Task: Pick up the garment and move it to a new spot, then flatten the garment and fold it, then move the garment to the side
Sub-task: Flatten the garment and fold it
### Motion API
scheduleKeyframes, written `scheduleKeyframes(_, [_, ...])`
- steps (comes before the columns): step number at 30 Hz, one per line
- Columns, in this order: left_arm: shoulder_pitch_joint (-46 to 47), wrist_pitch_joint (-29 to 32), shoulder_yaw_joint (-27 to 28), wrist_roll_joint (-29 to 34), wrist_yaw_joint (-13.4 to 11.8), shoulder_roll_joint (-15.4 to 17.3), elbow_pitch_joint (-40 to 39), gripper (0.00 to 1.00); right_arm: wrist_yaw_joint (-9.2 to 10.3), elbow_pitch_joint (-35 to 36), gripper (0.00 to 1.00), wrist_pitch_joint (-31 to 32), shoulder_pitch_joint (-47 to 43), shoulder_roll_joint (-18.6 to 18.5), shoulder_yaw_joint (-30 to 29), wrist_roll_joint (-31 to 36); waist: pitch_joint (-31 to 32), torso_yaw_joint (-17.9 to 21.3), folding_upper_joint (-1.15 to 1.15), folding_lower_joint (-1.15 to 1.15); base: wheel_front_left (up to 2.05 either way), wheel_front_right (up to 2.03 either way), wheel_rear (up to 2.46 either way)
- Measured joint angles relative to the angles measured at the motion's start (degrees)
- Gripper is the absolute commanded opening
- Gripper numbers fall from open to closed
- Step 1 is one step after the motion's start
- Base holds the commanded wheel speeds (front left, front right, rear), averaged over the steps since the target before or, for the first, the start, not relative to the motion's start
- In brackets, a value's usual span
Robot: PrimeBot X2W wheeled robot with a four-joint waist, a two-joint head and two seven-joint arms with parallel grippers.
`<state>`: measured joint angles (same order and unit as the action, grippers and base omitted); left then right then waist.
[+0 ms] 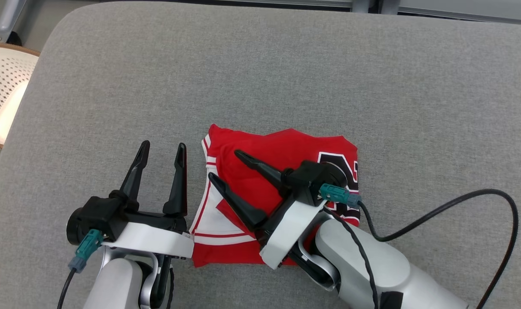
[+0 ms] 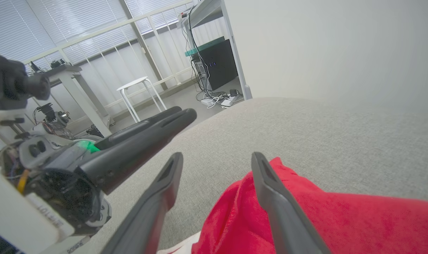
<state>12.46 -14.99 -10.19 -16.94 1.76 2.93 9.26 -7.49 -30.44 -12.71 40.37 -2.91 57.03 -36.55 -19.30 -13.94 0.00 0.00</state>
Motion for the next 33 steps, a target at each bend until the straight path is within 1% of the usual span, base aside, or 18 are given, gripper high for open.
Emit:
scheduleKeyframes(2, [0.02, 0.00, 0.21, 0.44, -0.09, -0.01, 0.03, 1.00, 0.00, 1.26, 1.00, -1.13, 0.63, 0.04, -0.88, 0.13, 0.21, 0.66, 0.00, 0.00, 0.00, 0.00, 0.00])
scheduleKeyframes(4, [0.02, 0.00, 0.46, 1.05, -0.18, -0.02, 0.03, 1.00, 0.00, 2.91, 1.00, -1.86, 0.86, 0.07, -3.66, 0.92, 0.43, 1.47, 0.00, 0.00, 0.00, 0.00, 0.00])
scheduleKeyframes(6, [0.04, 0.00, 0.85, 1.53, -0.29, -0.03, -0.04, 1.00, 0.00, 4.82, 1.00, -2.00, 0.70, -0.44, -7.79, 2.13, 0.69, 2.40, 0.00, 0.00, 0.00, 0.00, 0.00])
scheduleKeyframes(8, [0.05, 0.00, 1.18, 2.21, -0.31, 0.03, -0.13, 1.00, 0.00, 7.45, 1.00, -2.19, -0.34, -1.77, -12.82, 3.94, 0.98, 3.37, 0.00, 0.00, 0.00, 0.00, 0.00])
scheduleKeyframes(12, [0.05, 0.00, 2.19, 3.22, -0.67, 0.51, -0.31, 1.00, 0.00, 13.15, 1.00, -2.25, -6.17, -5.32, -23.29, 7.65, 1.75, 5.36, 0.00, 0.00, 0.00, 0.00, 0.00])
scheduleKeyframes(17, [-0.36, 0.00, 3.49, 3.92, -0.91, 1.57, -0.56, 1.00, 0.00, 18.03, 1.00, -2.25, -14.78, -9.21, -34.17, 11.84, 3.24, 7.46, 0.00, 0.00, 0.00, 0.00, 0.00])
scheduleKeyframes(23, [-3.00, 0.00, 4.50, 4.67, -1.56, 2.78, -0.47, 1.00, 0.01, 23.05, 1.00, 0.42, -26.14, -10.90, -45.70, 15.67, 5.86, 9.30, 0.00, 0.00, 0.00, 0.00, 0.00])
scheduleKeyframes(26, [-4.48, 0.00, 4.65, 4.82, -1.67, 3.49, -0.23, 1.00, 0.00, 25.91, 1.00, 2.43, -31.38, -10.79, -49.10, 17.03, 7.21, 10.15, 0.00, 0.00, 0.00, 0.00, 0.00])
scheduleKeyframes(27, [-4.48, 0.00, 4.65, 4.82, -1.67, 3.49, -0.23, 1.00, 0.00, 25.91, 1.00, 2.43, -31.38, -10.79, -49.10, 17.03, 7.21, 10.15, 0.00, 0.00, 0.00, 0.00, 0.00])
scheduleKeyframes(33, [-6.95, 0.36, 4.63, 4.80, -2.01, 4.24, -0.08, 1.00, 0.00, 30.83, 1.00, 5.92, -38.82, -9.25, -52.74, 19.13, 9.62, 11.33, 0.00, 0.00, 0.00, 0.00, 0.00])
